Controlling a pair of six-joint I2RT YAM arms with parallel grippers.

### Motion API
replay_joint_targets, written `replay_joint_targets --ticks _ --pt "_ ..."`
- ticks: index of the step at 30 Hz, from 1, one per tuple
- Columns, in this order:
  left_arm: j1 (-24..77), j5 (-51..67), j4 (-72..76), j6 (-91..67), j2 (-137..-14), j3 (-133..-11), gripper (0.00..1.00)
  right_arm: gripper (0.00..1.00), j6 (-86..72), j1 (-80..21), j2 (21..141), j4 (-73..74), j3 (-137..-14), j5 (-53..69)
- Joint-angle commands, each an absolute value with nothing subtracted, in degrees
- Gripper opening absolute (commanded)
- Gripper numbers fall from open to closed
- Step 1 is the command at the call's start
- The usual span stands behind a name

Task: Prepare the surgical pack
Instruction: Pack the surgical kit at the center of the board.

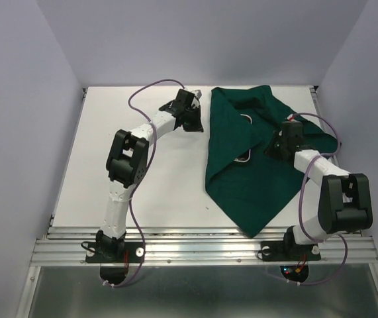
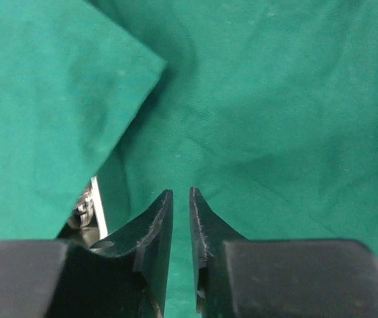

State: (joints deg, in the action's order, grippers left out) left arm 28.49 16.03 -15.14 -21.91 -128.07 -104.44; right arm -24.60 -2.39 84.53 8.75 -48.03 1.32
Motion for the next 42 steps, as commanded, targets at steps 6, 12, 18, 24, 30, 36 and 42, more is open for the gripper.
replay_joint_targets --ticks 6,12,18,24,30,36,42 --pt "29.18 16.35 -15.21 -20.83 -129.63 -107.75 0.00 0.19 -25.66 -2.81 96.58 7.40 -57.21 -0.63" --pt "30.14 16.88 -14.94 -20.92 -131.92 -108.54 0.00 0.19 -25.14 -4.21 103.62 6.33 -61.52 4.40" --pt "31.73 17.23 -14.68 -20.65 -133.24 -109.69 0.00 0.19 -25.14 -6.06 106.34 5.54 -64.24 5.62" --pt "32.43 17.05 -14.41 -20.74 -133.68 -110.13 0.00 0.16 -24.52 -7.29 108.11 11.06 -67.60 5.81" --pt "32.43 16.88 -15.12 -20.30 -133.94 -110.74 0.00 0.19 -24.70 -5.11 97.41 12.65 -57.32 -3.16" --pt "32.43 16.79 -14.94 -20.13 -133.68 -110.74 0.00 0.19 -24.61 -1.23 91.67 12.57 -56.86 -4.22" --pt "32.43 16.79 -15.64 -20.21 -135.26 -113.37 0.00 0.19 -23.73 -1.23 97.02 13.01 -66.87 -0.53"
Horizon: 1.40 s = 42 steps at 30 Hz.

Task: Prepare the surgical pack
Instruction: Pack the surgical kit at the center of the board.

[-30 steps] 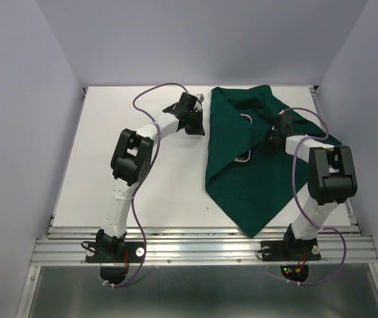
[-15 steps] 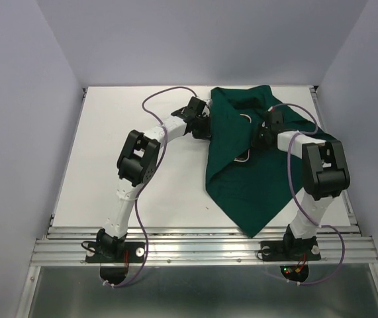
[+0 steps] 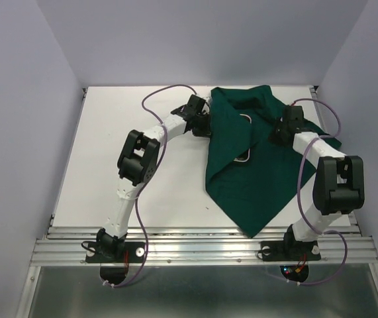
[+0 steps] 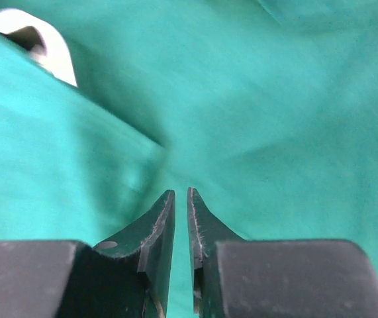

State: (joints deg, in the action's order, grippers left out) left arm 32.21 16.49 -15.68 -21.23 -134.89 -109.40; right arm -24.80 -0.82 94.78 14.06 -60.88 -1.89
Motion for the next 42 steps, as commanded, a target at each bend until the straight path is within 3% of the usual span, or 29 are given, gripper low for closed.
replay_joint_targets --ticks 1,8,19,42 --pt "32.43 16.70 -15.82 -20.21 -135.79 -113.73 0.00 0.19 -23.64 -1.23 99.29 13.09 -68.02 0.08" --pt "32.43 16.35 -18.37 -19.78 -138.60 -119.79 0.00 0.19 -23.29 -2.37 107.91 13.18 -74.79 5.36" --pt "32.61 16.00 -18.81 -19.16 -138.25 -118.92 0.00 0.18 -21.88 -10.10 115.31 13.27 -81.03 6.85" --pt "32.17 2.73 -17.14 -18.02 -122.17 -97.57 0.00 0.18 -21.88 -26.98 124.01 16.17 -90.08 9.58"
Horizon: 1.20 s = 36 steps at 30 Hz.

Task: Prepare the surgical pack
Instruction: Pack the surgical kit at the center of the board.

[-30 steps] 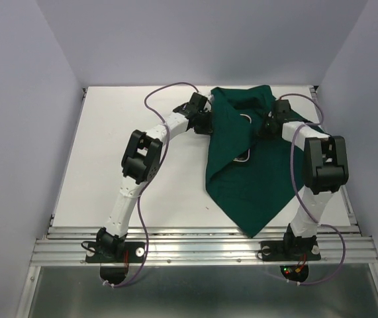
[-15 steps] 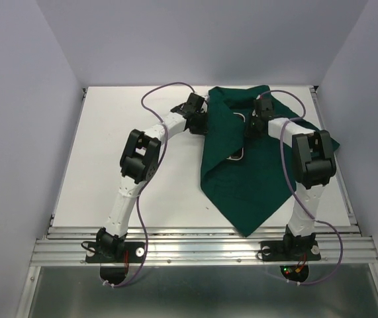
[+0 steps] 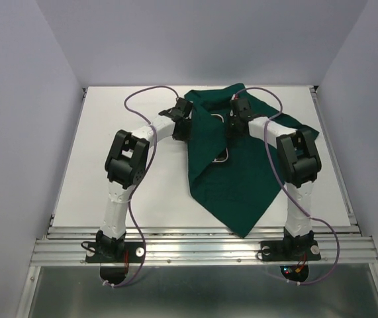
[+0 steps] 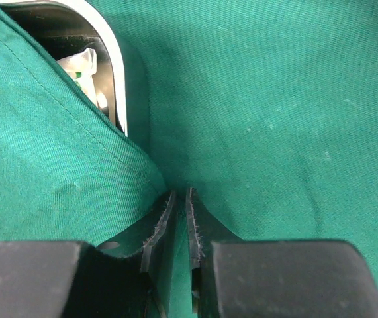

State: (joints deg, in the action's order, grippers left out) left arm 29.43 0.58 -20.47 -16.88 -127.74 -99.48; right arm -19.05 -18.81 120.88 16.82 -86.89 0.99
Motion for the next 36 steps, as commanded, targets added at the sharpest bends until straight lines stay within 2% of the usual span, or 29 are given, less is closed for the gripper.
replay_joint_targets --ticks 1,8,13,16,17,18,22,27,28,31,36 --pt "31.82 2.46 -17.40 -17.84 -121.65 -97.04 0.00 0.18 -22.23 -28.11 124.27 16.43 -90.61 9.67" --pt "30.41 -1.30 -19.51 -16.61 -119.09 -94.66 0.00 0.18 -24.34 -32.16 125.86 15.73 -93.25 10.37" --pt "30.24 -2.37 -19.69 -16.35 -118.13 -94.57 0.00 0.19 -24.88 -32.17 123.68 14.68 -90.89 7.66" --pt "29.97 -3.60 -20.30 -15.56 -117.86 -95.18 0.00 0.29 -22.34 -32.17 119.64 16.08 -89.22 -6.44" --pt "29.88 -4.82 -21.09 -15.47 -117.86 -95.88 0.00 0.31 -21.28 -32.17 118.49 16.17 -88.86 -8.42" --pt "29.80 -5.44 -21.44 -15.21 -117.77 -96.15 0.00 0.38 -19.88 -30.69 117.35 16.17 -88.77 -9.66" --pt "29.36 -6.24 -21.62 -14.94 -116.55 -96.59 0.00 0.45 -17.49 -26.64 113.12 16.44 -89.38 -10.81" --pt "28.04 -5.45 -23.02 -14.24 -116.63 -99.83 0.00 0.57 -15.91 -18.73 112.75 16.61 -95.16 -4.94" --pt "27.69 -5.45 -23.46 -14.15 -117.15 -100.63 0.00 0.64 -15.82 -17.76 113.37 16.70 -96.66 -4.23" --pt "26.55 -4.92 -24.52 -13.71 -117.77 -102.91 0.00 0.75 -16.08 -14.07 117.41 17.66 -104.11 -0.54" --pt "23.48 -4.13 -26.63 -12.92 -119.62 -106.96 0.00 0.79 -19.42 -8.97 129.18 21.17 -121.34 11.67"
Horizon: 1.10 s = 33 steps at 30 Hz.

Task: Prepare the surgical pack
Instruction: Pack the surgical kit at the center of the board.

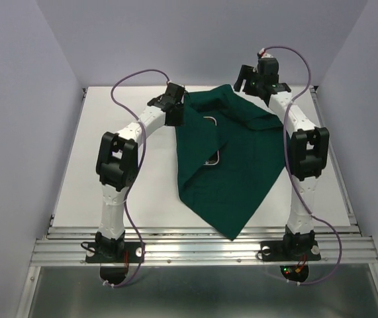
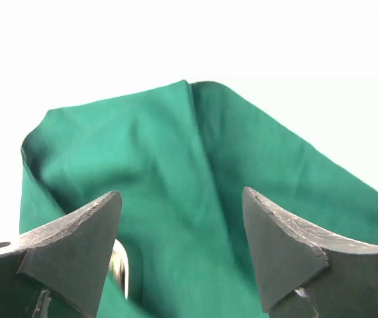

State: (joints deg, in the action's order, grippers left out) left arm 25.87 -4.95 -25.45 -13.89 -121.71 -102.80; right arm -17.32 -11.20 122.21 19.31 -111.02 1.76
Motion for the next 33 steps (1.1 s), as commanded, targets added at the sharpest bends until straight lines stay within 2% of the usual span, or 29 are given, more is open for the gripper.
replay_joint_targets --ticks 1,2,6,11,15,18,19,22,23,26,28,30,33 --pt "22.94 -4.04 -26.63 -12.83 -120.40 -107.40 0.00 0.79 -19.86 -8.18 133.64 21.70 -124.60 12.99" --pt "22.33 -3.35 -26.72 -12.83 -120.85 -107.84 0.00 0.80 -19.95 -8.17 135.94 22.32 -131.24 14.66" --pt "19.52 -0.28 -26.63 -13.27 -123.92 -111.52 0.00 0.84 -22.57 -7.12 145.44 22.43 -143.67 18.62" --pt "16.53 5.18 -26.28 -14.41 -130.42 -117.14 0.00 0.84 -28.29 -6.50 149.50 11.71 -142.56 23.19" --pt "14.68 9.39 -28.65 -15.29 -137.54 -128.46 0.00 0.82 -32.16 -6.50 154.58 5.55 -145.36 28.64" --pt "14.24 12.12 -29.53 -16.26 -142.55 -133.31 0.00 0.69 -34.45 -6.50 155.30 1.16 -144.67 30.23" --pt "14.33 12.48 -29.53 -16.43 -143.69 -134.90 0.00 0.58 -34.89 -6.50 155.13 -1.38 -143.71 30.32" --pt "14.33 14.24 -27.60 -16.61 -143.79 -132.81 0.00 0.46 -35.16 -6.50 154.86 -4.56 -143.00 29.80" --pt "14.33 14.59 -26.64 -16.70 -143.35 -131.93 0.00 0.38 -35.16 -6.50 154.78 -5.09 -143.17 29.45" --pt "14.33 14.59 -25.93 -16.61 -142.82 -129.91 0.00 0.21 -35.51 -6.50 154.08 -8.25 -142.74 30.23" --pt "14.33 14.68 -25.75 -16.52 -142.91 -129.82 0.00 0.17 -35.42 -6.50 152.15 -11.14 -140.72 31.90" --pt "14.33 15.11 -25.49 -16.61 -143.00 -129.90 0.00 0.07 -33.68 -7.03 149.34 -12.13 -138.44 33.30" --pt "14.24 16.00 -24.87 -16.79 -143.17 -130.08 0.00 0.04 -31.38 -7.82 146.09 -11.69 -136.59 34.80"
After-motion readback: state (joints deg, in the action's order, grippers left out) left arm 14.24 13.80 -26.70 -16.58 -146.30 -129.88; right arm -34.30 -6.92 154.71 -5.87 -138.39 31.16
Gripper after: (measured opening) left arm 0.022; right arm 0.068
